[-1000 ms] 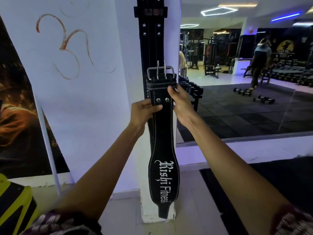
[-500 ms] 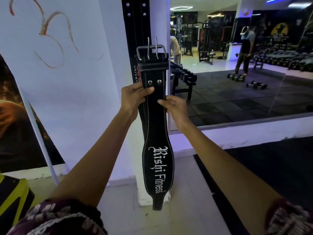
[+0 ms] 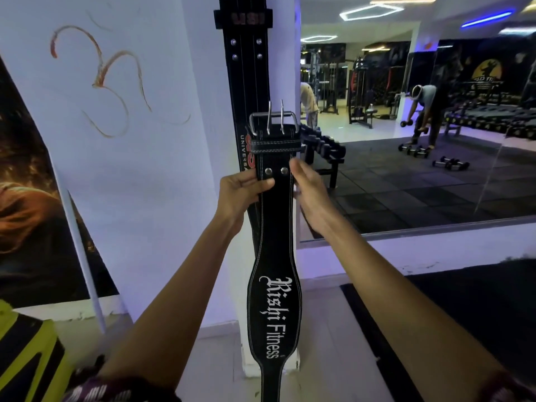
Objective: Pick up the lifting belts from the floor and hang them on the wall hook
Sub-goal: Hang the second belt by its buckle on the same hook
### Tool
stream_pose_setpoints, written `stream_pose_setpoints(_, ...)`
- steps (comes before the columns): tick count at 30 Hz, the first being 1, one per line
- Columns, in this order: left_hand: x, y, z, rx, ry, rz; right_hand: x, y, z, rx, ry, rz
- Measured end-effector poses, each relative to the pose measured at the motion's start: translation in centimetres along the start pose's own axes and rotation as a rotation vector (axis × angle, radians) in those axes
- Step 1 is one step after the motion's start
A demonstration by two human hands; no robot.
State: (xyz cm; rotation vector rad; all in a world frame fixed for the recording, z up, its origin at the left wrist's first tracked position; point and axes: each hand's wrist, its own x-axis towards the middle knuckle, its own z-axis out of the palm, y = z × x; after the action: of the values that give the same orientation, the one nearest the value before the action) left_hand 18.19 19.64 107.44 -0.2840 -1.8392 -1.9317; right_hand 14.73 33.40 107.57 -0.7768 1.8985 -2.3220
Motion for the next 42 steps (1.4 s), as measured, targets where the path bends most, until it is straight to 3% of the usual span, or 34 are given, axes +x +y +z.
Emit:
stream_pose_setpoints(4, -2.1, -4.0, -0.6, 0.063, -0.006, -0.061, 0.7, -1.8, 0.8, 0.227, 0.05, 0.007)
stream_pose_setpoints(8, -7.8, -9.6, -2.5, 0.312, -0.14, -0.321, 0.8, -1.8, 0.8, 0.283, 0.128, 0.014)
stream_pose_setpoints(10, -6.4, -8.3, -2.2, 0.292, -0.129, -0.269, 0.5, -1.5, 1.0, 0.299, 0.139, 0.029)
stream_pose_setpoints(13, -3.5, -5.4, -0.8, 0.088, 0.014, -0.182, 0.1, -1.5, 1.4, 0.292, 0.137, 0.039)
stream_pose_setpoints(15, -4.6, -7.4, -0.7, 0.134, 0.042, -0.148, 0.3, -1.8, 1.1, 0.285, 0.172, 0.031)
stream_pose_setpoints(18, -9.7, -14.0, -3.3, 0.369, -0.168, -0.308, 0.6, -1.6, 0.0, 0.303, 0.162, 0.047)
stream_pose_setpoints(21, -9.4, -14.4, -4.0, 0.554, -0.359, -0.402, 0.7, -1.1, -0.5, 0.291, 0.14, 0.055)
stream_pose_setpoints(27, -2.1, -1.9, 1.1, 0.163, -0.047, -0.083, 1.3, -0.5, -0.5, 0.246, 0.047, 0.025)
stream_pose_setpoints(30, -1.8, -1.1, 2.1, 0.144, 0.031, -0.03, 1.8, -1.0, -0.5, 0.244, 0.063, -0.006)
stream_pose_setpoints(35, -1.4, -0.4, 2.6, 0.067, 0.13, 0.028, 0.9, 1.0, -1.0, 0.031, 0.06, -0.06)
stream_pose_setpoints(42, -1.5, -0.3, 2.4, 0.072, 0.094, 0.006, 1.3, 0.4, -0.1, 0.046, 0.062, -0.003)
